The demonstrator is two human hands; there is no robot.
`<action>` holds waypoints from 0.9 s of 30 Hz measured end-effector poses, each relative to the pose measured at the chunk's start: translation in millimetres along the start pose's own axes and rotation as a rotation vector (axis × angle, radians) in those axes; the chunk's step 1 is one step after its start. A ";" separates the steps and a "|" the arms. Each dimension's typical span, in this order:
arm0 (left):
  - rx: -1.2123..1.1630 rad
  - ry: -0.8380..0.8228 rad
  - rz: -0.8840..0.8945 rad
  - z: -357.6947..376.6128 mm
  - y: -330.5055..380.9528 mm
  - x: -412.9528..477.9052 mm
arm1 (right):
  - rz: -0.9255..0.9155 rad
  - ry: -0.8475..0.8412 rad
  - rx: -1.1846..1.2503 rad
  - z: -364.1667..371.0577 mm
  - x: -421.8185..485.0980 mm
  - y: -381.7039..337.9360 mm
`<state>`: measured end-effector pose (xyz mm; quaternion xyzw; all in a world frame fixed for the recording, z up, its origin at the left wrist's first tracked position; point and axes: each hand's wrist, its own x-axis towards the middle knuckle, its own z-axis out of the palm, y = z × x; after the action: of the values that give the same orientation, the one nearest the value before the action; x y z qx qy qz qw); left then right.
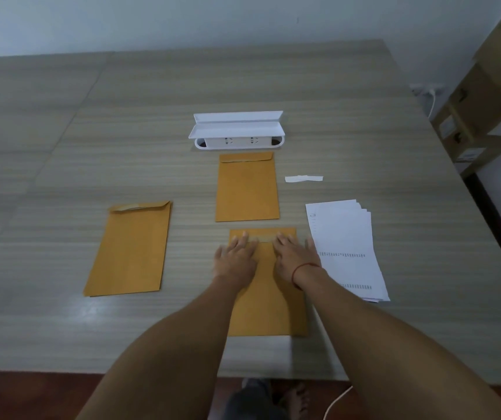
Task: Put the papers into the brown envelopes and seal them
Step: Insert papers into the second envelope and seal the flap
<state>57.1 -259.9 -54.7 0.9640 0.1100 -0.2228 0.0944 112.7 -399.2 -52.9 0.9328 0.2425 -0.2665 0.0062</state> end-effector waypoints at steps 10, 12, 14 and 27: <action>0.067 -0.067 -0.123 -10.0 -8.2 0.4 | 0.156 -0.075 -0.086 -14.5 -1.1 -6.8; 0.020 -0.076 -0.119 -7.9 -7.6 -3.1 | 0.175 -0.137 -0.093 -20.2 -0.1 -9.1; -0.021 -0.079 -0.111 -7.5 -6.8 -4.9 | 0.138 -0.101 -0.041 -26.8 2.7 -17.0; -0.162 -0.014 -0.138 -11.5 -8.4 -10.3 | 0.233 -0.001 0.111 -17.6 -6.7 -11.8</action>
<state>50.6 -250.9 -41.1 0.9418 0.1930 -0.2260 0.1571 111.1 -389.4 -33.1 0.9534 0.1175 -0.2774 -0.0144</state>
